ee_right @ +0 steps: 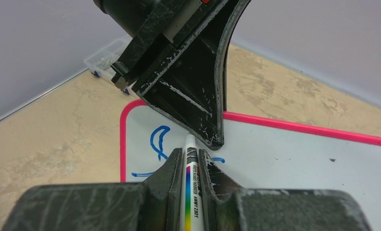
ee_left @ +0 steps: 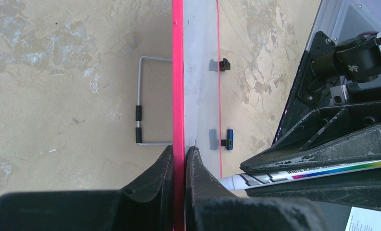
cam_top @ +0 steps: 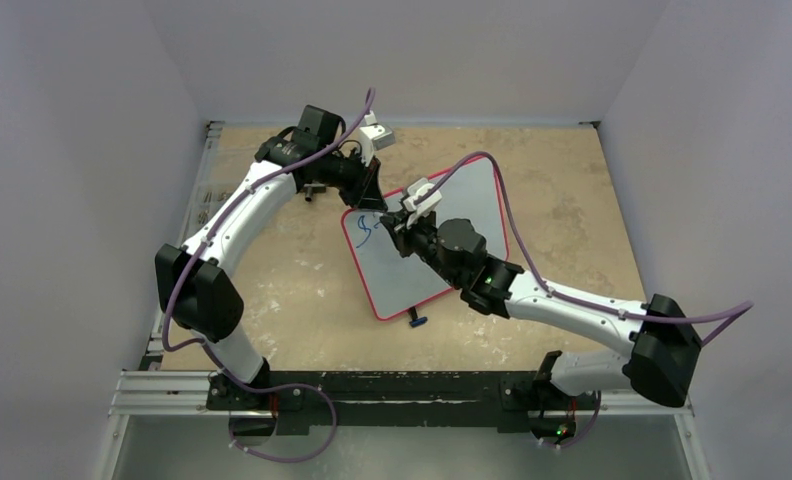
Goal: Write a sentence on the whiteboard
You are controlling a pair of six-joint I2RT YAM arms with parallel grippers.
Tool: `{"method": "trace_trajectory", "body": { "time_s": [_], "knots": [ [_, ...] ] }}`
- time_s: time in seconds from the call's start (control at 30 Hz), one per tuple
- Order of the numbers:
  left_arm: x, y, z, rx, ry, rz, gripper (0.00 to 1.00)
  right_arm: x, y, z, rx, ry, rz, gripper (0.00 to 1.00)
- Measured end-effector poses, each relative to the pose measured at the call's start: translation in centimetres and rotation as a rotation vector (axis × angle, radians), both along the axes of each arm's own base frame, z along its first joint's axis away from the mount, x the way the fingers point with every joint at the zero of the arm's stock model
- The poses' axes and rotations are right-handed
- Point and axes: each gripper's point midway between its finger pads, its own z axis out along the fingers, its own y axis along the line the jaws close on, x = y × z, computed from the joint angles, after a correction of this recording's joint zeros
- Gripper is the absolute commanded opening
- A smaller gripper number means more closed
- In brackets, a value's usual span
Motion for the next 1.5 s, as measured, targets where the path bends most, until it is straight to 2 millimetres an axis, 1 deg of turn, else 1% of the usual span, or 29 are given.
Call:
{"method": "trace_trajectory", "body": {
  "time_s": [0.1, 0.57, 0.77, 0.87, 1.0, 1.23, 1.33, 1.5],
  "knots": [
    [0.0, 0.0, 0.0, 0.0, 0.0, 0.0, 0.0, -0.1, -0.3, -0.4, -0.001, 0.009, -0.005, 0.0],
    [0.0, 0.0, 0.0, 0.001, 0.0, 0.001, 0.0, -1.6, -2.1, -3.7, -0.031, 0.093, -0.011, 0.0],
    [0.0, 0.0, 0.0, 0.001, -0.001, 0.001, 0.0, -1.8, -2.4, -4.3, -0.034, 0.112, -0.015, 0.0],
    [0.0, 0.0, 0.0, 0.001, 0.0, 0.001, 0.0, -1.9, -2.9, -4.6, -0.045, 0.118, -0.03, 0.0],
    [0.0, 0.0, 0.0, 0.001, 0.0, 0.0, 0.0, -1.7, -3.6, -4.8, -0.064, 0.118, -0.063, 0.0],
    [0.0, 0.0, 0.0, 0.002, -0.001, 0.001, 0.0, -1.2, -4.2, -4.6, -0.085, 0.103, -0.1, 0.0],
    [0.0, 0.0, 0.0, 0.002, -0.001, 0.001, 0.0, -0.8, -4.4, -4.0, -0.087, 0.092, -0.115, 0.0],
    [-0.1, 0.0, 0.1, 0.001, -0.002, -0.001, 0.0, 0.1, -4.8, -2.6, -0.084, 0.069, -0.143, 0.0]
  ]
}}
